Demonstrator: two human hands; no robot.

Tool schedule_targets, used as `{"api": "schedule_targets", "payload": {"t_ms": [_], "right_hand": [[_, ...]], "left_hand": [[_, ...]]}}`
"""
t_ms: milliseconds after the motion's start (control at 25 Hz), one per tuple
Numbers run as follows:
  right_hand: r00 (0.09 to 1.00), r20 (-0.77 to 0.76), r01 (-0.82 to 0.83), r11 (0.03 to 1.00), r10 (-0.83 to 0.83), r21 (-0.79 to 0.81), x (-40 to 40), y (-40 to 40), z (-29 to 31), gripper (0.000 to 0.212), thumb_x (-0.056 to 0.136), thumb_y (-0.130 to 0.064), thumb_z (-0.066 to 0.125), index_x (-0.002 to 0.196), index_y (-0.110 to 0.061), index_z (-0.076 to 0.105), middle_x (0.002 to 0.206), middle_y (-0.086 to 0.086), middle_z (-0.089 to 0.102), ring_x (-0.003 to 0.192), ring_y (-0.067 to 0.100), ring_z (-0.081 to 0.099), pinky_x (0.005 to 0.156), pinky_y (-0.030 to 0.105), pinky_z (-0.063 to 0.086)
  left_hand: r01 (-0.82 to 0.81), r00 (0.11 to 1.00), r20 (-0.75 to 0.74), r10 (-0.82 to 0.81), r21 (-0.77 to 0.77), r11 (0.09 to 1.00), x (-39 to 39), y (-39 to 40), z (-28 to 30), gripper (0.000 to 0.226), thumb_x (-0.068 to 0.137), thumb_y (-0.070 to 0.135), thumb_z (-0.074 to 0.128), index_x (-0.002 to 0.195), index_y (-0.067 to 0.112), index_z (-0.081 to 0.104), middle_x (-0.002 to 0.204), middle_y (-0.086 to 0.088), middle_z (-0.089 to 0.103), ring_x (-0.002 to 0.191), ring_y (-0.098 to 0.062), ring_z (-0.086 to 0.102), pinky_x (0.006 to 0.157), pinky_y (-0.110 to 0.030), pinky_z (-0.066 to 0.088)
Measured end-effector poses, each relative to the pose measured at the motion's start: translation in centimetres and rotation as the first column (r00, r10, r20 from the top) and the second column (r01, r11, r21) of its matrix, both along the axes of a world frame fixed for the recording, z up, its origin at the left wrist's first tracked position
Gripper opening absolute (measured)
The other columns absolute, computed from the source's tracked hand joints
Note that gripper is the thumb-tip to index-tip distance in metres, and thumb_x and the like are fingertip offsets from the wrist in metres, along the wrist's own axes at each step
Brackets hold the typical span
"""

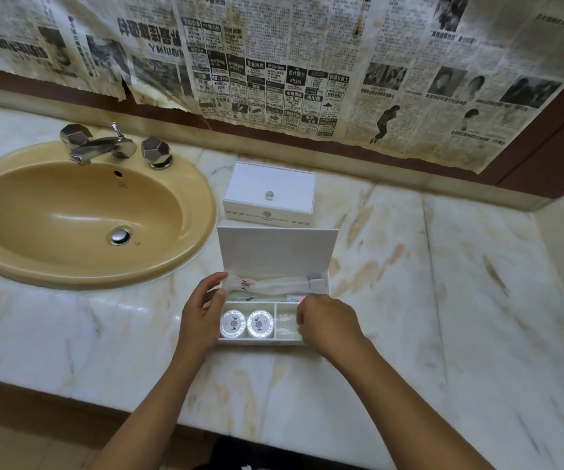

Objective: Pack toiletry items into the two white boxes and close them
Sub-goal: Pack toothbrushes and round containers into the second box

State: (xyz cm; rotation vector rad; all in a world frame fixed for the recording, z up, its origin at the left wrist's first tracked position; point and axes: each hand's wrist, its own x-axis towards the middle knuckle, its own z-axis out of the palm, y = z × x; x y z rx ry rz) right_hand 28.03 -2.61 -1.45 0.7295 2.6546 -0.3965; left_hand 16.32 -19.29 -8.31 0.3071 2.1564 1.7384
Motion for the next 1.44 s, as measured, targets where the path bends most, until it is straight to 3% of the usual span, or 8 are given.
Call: {"api": "schedule_targets", "payload": {"t_ms": [160, 320, 480, 600, 800, 1000, 1160, 1440], "right_hand": [[0.999, 0.029, -0.034, 0.998, 0.035, -0.047, 0.0, -0.5, -0.6, 0.026, 0.084, -0.004, 0.053, 0.097, -0.016, 0.071, 0.096, 0.005, 0.066, 0.074, 0.024, 0.053, 0.067, 0.025, 0.039], [0.982, -0.173, 0.066, 0.994, -0.081, -0.091, 0.7, 1.3, 1.5, 0.021, 0.091, -0.022, 0.053, 0.1, -0.027, 0.071, 0.1, 0.0, 0.068, 0.091, 0.023, 0.063, 0.073, 0.027, 0.045], [0.917, -0.301, 0.246, 0.965, -0.263, -0.093, 2.2, 5.1, 1.9, 0.02, 0.092, -0.024, 0.054, 0.102, -0.026, 0.071, 0.103, -0.001, 0.071, 0.091, 0.022, 0.065, 0.078, 0.03, 0.051], [0.919, -0.219, 0.31, 0.944, -0.328, -0.11, 3.6, 7.0, 0.2, 0.024, 0.092, -0.019, 0.057, 0.113, -0.023, 0.068, 0.115, 0.0, 0.067, 0.101, 0.019, 0.063, 0.087, 0.03, 0.05], [0.96, 0.015, 0.28, 0.949, -0.281, -0.144, 5.1, 6.5, -2.5, 0.039, 0.085, -0.009, 0.057, 0.12, -0.026, 0.064, 0.123, -0.002, 0.06, 0.111, 0.018, 0.058, 0.091, 0.028, 0.047], [0.958, 0.03, 0.287, 0.951, -0.285, -0.117, 5.1, 6.3, -3.3, 0.032, 0.081, -0.005, 0.053, 0.099, -0.024, 0.071, 0.105, -0.001, 0.068, 0.093, 0.019, 0.062, 0.077, 0.026, 0.05], [0.956, 0.001, 0.292, 0.949, -0.294, -0.119, 4.8, 6.5, -2.5, 0.021, 0.084, -0.006, 0.051, 0.086, -0.023, 0.063, 0.095, 0.0, 0.065, 0.082, 0.019, 0.059, 0.066, 0.024, 0.041], [0.917, -0.238, 0.301, 0.947, -0.321, -0.117, 3.4, 6.4, 1.9, 0.01, 0.088, -0.014, 0.06, 0.083, -0.021, 0.064, 0.085, -0.001, 0.067, 0.075, 0.019, 0.061, 0.067, 0.029, 0.051]], "left_hand": [[-0.011, 1.0, -0.001, 0.011, -0.002, 1.0, 0.2, 0.1, 0.4, 0.031, 0.098, 0.008, 0.052, 0.112, 0.033, 0.063, 0.118, 0.009, 0.064, 0.096, 0.009, 0.059, 0.078, -0.003, 0.041], [-0.016, 1.0, -0.003, 0.016, 0.0, 1.0, 0.3, 0.3, 0.5, 0.029, 0.099, 0.008, 0.052, 0.111, 0.032, 0.063, 0.116, 0.012, 0.063, 0.096, 0.014, 0.057, 0.078, -0.001, 0.04], [-0.022, 1.0, -0.018, 0.022, -0.009, 1.0, 0.4, 0.4, 0.5, 0.028, 0.099, 0.005, 0.051, 0.115, 0.025, 0.063, 0.118, 0.006, 0.063, 0.096, 0.016, 0.056, 0.078, -0.001, 0.04], [-0.023, 0.999, -0.026, 0.022, -0.021, 1.0, 0.3, 0.4, 0.3, 0.028, 0.099, 0.005, 0.05, 0.117, 0.022, 0.062, 0.121, 0.002, 0.063, 0.097, 0.016, 0.057, 0.078, -0.001, 0.04], [-0.028, 0.999, -0.032, 0.027, -0.031, 0.999, 0.4, 0.3, 0.3, 0.028, 0.099, 0.006, 0.05, 0.116, 0.023, 0.062, 0.122, 0.0, 0.062, 0.097, 0.016, 0.057, 0.079, -0.001, 0.041], [-0.026, 0.999, -0.034, 0.025, -0.035, 0.999, 0.4, 0.3, 0.4, 0.028, 0.099, 0.006, 0.05, 0.116, 0.024, 0.062, 0.121, 0.0, 0.062, 0.096, 0.015, 0.057, 0.078, -0.001, 0.041], [-0.026, 0.999, -0.039, 0.025, -0.033, 0.999, 0.4, 0.3, 0.5, 0.028, 0.099, 0.005, 0.05, 0.116, 0.023, 0.062, 0.119, 0.001, 0.062, 0.096, 0.018, 0.056, 0.078, 0.0, 0.04], [-0.023, 1.0, -0.012, 0.022, -0.031, 0.999, 0.2, 0.1, 0.3, 0.028, 0.099, 0.008, 0.051, 0.117, 0.026, 0.063, 0.119, 0.004, 0.062, 0.097, 0.016, 0.056, 0.081, -0.001, 0.04]]}}
